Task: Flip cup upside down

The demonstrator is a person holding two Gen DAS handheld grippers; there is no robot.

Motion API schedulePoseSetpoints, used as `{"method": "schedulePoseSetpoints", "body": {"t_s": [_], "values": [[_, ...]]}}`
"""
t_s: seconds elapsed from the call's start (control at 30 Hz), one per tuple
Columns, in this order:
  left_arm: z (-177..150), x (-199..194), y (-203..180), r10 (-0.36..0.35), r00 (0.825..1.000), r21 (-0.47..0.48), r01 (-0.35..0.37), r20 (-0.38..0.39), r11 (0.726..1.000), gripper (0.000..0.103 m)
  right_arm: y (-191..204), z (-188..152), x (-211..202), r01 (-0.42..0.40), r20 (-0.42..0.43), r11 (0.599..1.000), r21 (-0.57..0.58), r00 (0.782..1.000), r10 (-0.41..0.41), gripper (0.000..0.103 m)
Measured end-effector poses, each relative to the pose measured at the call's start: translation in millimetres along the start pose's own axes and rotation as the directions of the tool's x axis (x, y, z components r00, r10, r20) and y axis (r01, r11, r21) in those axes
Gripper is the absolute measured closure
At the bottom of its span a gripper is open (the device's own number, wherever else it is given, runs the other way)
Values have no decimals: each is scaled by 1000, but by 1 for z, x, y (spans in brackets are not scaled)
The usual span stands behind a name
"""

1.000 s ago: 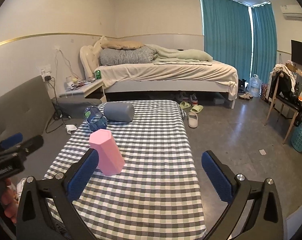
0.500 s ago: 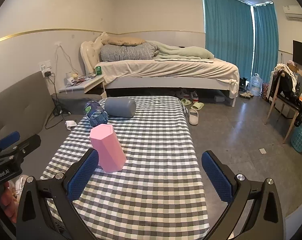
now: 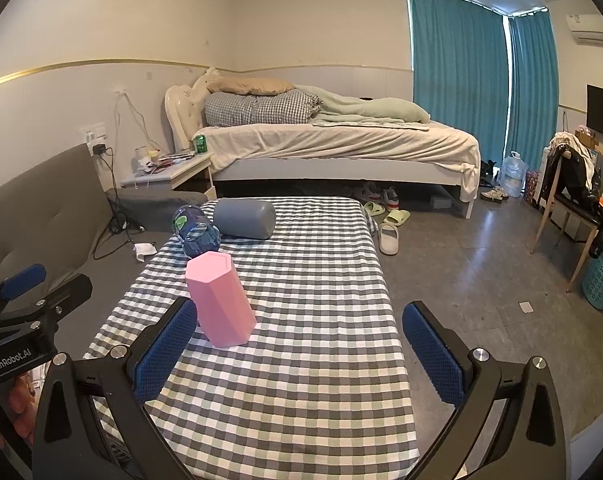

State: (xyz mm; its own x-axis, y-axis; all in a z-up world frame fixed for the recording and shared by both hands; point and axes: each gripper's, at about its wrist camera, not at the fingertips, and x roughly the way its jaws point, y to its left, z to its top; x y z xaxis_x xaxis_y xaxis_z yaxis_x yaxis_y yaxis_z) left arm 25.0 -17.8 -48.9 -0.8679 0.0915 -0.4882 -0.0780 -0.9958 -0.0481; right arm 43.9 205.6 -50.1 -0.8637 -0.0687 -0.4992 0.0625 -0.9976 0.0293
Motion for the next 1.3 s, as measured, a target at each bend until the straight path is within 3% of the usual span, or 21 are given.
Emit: {"method": "schedulePoseSetpoints", "body": {"t_s": [1.3], "values": [[0, -2, 5, 7, 1000, -26, -7, 0, 1000, 4, 5, -2, -2, 4, 2, 1000, -25, 1000, -4, 0]]}}
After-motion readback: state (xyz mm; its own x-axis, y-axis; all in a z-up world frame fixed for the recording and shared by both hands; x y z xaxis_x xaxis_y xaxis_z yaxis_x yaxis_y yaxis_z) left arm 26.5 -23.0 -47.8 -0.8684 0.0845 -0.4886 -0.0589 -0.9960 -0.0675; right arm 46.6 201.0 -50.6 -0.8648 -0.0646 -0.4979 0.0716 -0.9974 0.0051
